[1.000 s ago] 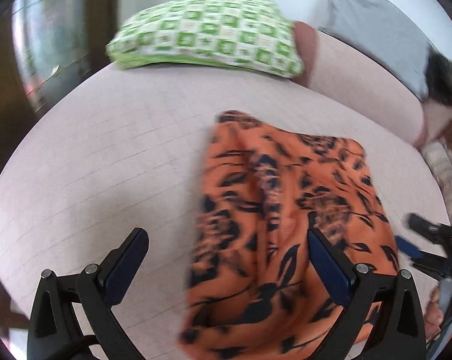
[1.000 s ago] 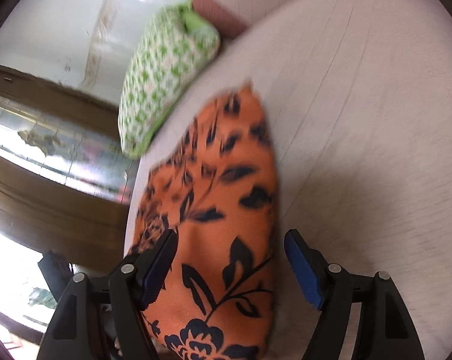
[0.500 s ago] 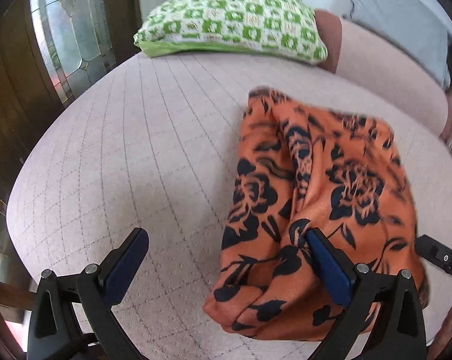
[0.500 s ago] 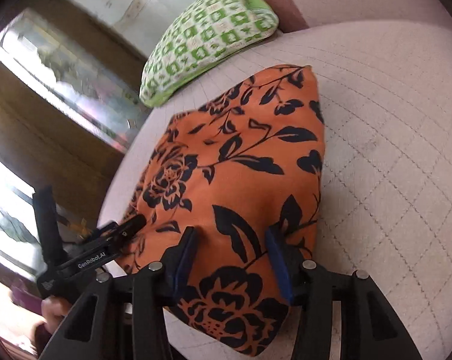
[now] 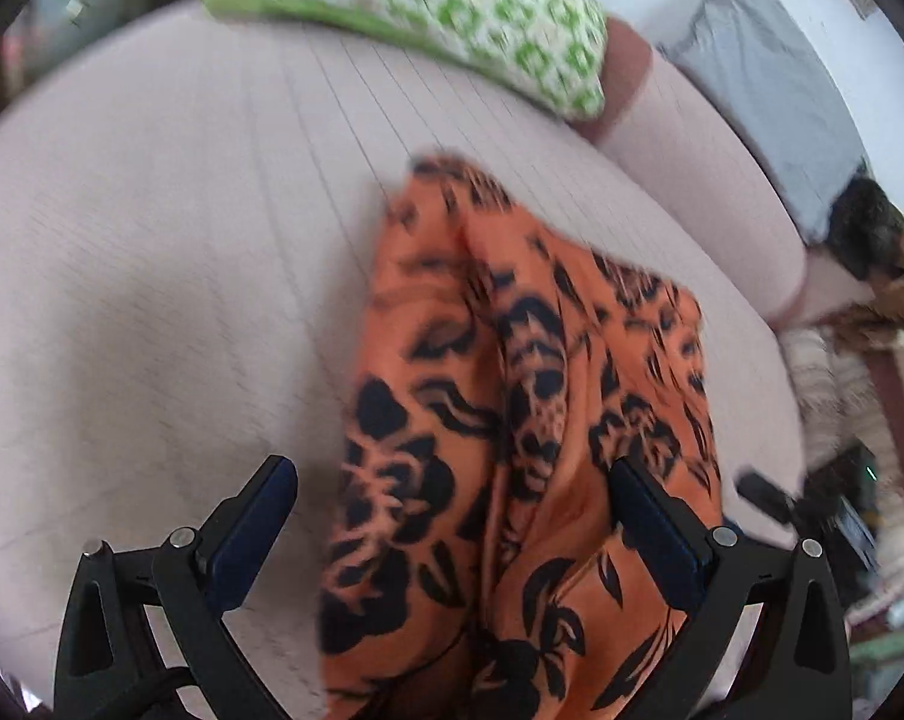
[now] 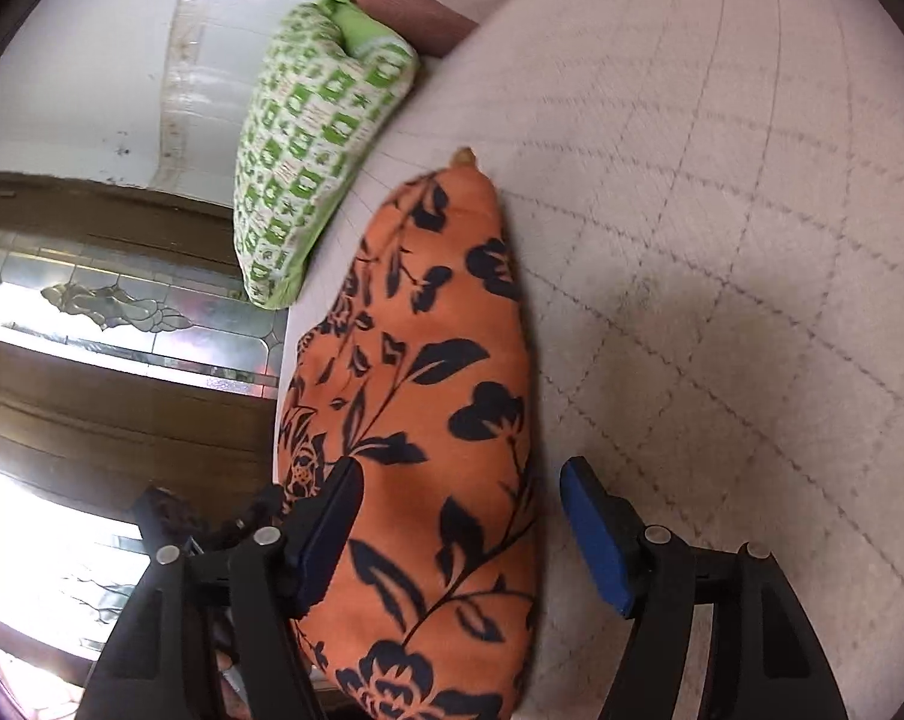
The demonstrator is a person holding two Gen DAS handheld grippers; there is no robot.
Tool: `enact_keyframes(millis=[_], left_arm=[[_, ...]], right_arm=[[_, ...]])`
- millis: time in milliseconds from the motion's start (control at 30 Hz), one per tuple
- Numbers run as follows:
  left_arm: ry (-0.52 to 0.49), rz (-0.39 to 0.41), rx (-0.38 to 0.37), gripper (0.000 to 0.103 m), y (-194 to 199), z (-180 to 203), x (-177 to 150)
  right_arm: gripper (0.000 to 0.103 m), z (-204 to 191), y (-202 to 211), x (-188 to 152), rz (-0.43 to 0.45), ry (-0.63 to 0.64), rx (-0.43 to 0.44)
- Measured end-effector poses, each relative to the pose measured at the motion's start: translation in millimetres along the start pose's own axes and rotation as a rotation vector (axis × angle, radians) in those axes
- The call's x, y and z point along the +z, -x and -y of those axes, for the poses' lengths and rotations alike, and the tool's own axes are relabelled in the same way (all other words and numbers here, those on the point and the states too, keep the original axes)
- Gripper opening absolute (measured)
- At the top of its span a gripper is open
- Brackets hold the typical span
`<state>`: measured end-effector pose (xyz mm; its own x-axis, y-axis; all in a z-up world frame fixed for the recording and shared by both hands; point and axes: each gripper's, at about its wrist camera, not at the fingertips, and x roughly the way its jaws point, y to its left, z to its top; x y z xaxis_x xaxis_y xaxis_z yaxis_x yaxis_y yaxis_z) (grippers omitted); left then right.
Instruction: Fold small clothes
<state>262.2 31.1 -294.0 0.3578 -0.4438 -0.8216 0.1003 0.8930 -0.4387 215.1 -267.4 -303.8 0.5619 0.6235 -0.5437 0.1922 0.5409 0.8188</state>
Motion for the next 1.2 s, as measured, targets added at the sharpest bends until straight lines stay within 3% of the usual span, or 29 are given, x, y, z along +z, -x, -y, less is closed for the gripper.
enact_keyframes(millis=[133,267,367,467,500,533,667,867,967,1000,1033,1100,1200], left_arm=[[-0.047,-0.025,-0.048,0.103,-5.9,2.9,-3.7],[-0.164,-0.030,-0.026,0.097,-9.2,23.9,-17.4],[-0.214,-0.009,0.031,0.090,-12.1,36.0,-20.5],[-0.198,0.034,0.038,0.076,-6.3,42.5,-21.1],[-0.202,0.045,0.042,0.068,-6.0,47.5,-21.3],[-0.223,0.063,0.052,0.053,-4.3,54.3,-23.2],[-0.318,0.082,0.053,0.052,-6.7,82.7,-31.3],[-0.420,0.033,0.016,0.051,-6.0,85.9,-33.7],[-0.477,0.033,0.057,0.052,-5.3,85.5,-41.4],[-0.499,0.041,0.100,0.061,-8.6,90.0,-42.3],[-0.509,0.038,0.136,0.068,-13.6,95.4,-45.6],[-0.487,0.040,0.164,0.073,-13.1,96.9,-48.2],[-0.456,0.079,0.191,0.073,-1.4,95.2,-49.6]], right_arm=[[0.074,1.2,-20.5,5.5,-0.044,-0.009,0.075],[0.073,-15.6,-45.4,7.2,-0.051,0.067,0.079],[0.058,-30.0,-54.6,4.0,-0.039,0.137,0.022],[0.040,-38.7,-45.6,0.2,0.005,0.170,0.000],[0.039,-45.0,-37.9,-1.1,0.034,0.199,-0.001],[0.038,-50.0,-31.7,-2.5,0.056,0.225,-0.006],[0.038,-61.5,-3.4,-7.0,0.160,0.304,-0.045],[0.038,-22.7,47.4,7.9,0.241,0.209,-0.071],[0.038,2.4,64.7,11.6,0.245,0.161,-0.106],[0.039,12.0,66.1,15.5,0.226,0.144,-0.113],[0.041,21.9,64.4,19.5,0.192,0.125,-0.120],[0.059,43.4,59.9,25.7,0.157,0.039,-0.176],[0.060,39.5,71.0,27.6,0.182,0.042,-0.184]])
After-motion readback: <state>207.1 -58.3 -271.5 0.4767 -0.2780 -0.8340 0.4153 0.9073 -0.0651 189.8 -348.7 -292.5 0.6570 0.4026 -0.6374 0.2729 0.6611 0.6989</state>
